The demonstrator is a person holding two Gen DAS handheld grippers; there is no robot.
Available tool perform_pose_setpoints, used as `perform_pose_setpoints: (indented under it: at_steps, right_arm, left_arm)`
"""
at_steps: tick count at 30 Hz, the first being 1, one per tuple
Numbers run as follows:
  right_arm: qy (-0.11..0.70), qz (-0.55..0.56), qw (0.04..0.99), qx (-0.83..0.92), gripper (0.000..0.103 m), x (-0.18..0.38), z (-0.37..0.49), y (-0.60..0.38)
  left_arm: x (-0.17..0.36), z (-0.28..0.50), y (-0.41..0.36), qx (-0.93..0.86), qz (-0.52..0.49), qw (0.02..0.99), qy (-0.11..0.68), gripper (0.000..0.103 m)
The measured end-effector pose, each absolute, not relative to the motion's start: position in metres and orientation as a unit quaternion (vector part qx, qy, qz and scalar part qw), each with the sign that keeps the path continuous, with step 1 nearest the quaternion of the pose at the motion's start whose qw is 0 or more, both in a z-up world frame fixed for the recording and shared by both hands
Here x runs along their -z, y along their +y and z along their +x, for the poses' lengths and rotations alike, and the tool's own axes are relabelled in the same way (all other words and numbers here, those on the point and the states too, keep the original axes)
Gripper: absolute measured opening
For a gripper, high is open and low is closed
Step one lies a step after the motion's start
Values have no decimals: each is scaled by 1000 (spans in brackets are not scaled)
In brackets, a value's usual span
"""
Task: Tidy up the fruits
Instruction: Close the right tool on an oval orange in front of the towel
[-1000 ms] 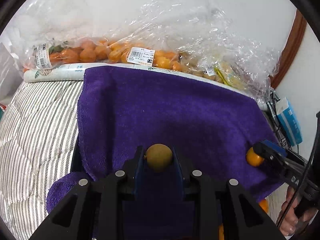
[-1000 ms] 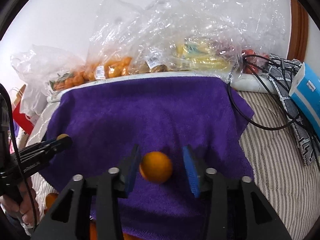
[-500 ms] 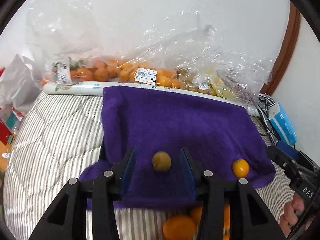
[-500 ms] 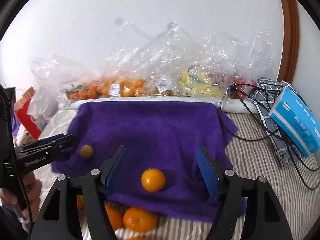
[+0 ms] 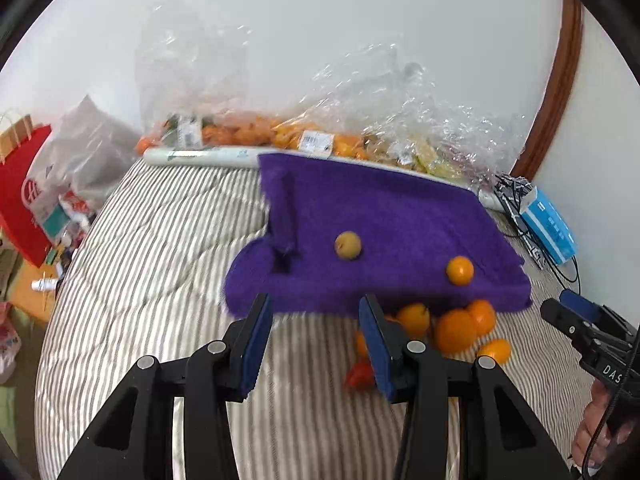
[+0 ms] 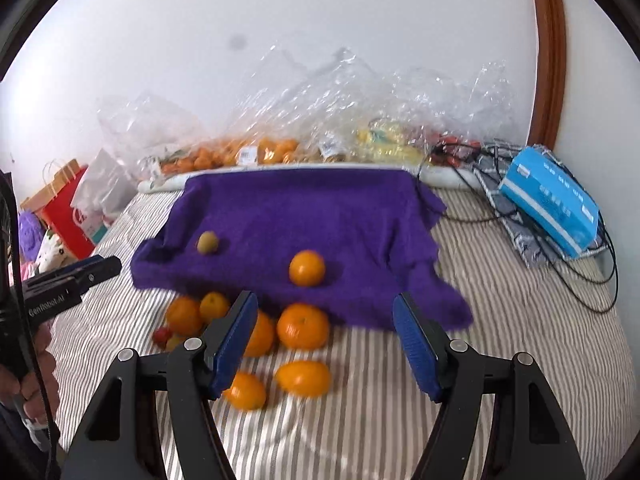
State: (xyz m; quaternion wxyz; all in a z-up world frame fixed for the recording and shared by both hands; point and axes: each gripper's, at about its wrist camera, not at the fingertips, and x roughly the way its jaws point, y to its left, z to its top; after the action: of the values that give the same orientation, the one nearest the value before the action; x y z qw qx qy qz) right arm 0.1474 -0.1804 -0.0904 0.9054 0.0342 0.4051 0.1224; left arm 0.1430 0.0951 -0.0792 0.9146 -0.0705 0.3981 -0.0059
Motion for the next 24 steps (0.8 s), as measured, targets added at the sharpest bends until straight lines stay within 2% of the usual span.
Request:
perform_pose_setpoints:
  at_steps: [5,10,12,24]
  right_arm:
    - [420,31,898,-127,59,98,129,-175]
    - [411,20,904,-120,45,104,114,-172]
    - [417,20,900,-121,41,109,114,-171]
    - [445,14,888,-117,41,140,121,-162]
  left_arm:
    - [85,127,111,2,-80,913,400,43]
    - [92,118,117,-1,-81,910,408,43]
    - [97,115,120,-4,-79,909,409,46]
    - [131,124,121,7,-75,895,440,46]
